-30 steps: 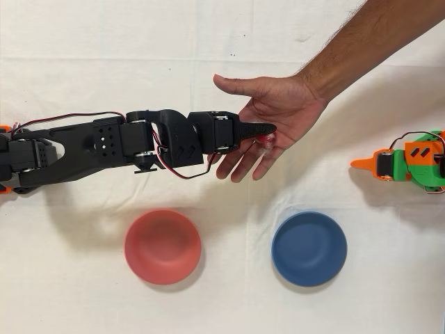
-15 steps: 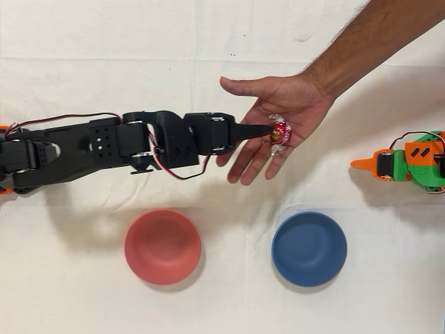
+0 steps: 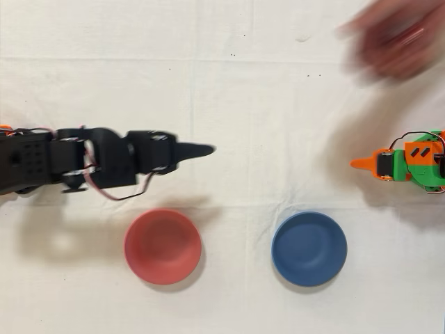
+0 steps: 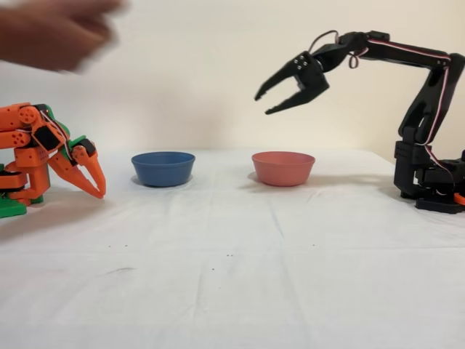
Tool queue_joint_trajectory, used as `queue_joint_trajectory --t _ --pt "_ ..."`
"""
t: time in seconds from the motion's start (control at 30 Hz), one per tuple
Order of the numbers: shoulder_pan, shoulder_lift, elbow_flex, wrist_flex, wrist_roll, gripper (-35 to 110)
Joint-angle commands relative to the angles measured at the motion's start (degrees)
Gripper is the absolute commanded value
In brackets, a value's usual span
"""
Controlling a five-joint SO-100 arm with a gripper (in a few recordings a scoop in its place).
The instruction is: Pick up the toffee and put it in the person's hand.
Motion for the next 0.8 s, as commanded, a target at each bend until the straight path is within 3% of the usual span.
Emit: queue_joint_trajectory --t 0.0,0.13,0.5,0.77 --pt "2.1 12.9 7.6 2.2 -0.2 8" --pt "4.1 22.7 17.0 4.0 0.3 0" --pt "4.8 50.2 44.8 4.6 -1.8 0" --pt "4.7 60.6 56.4 5.7 -3.0 0"
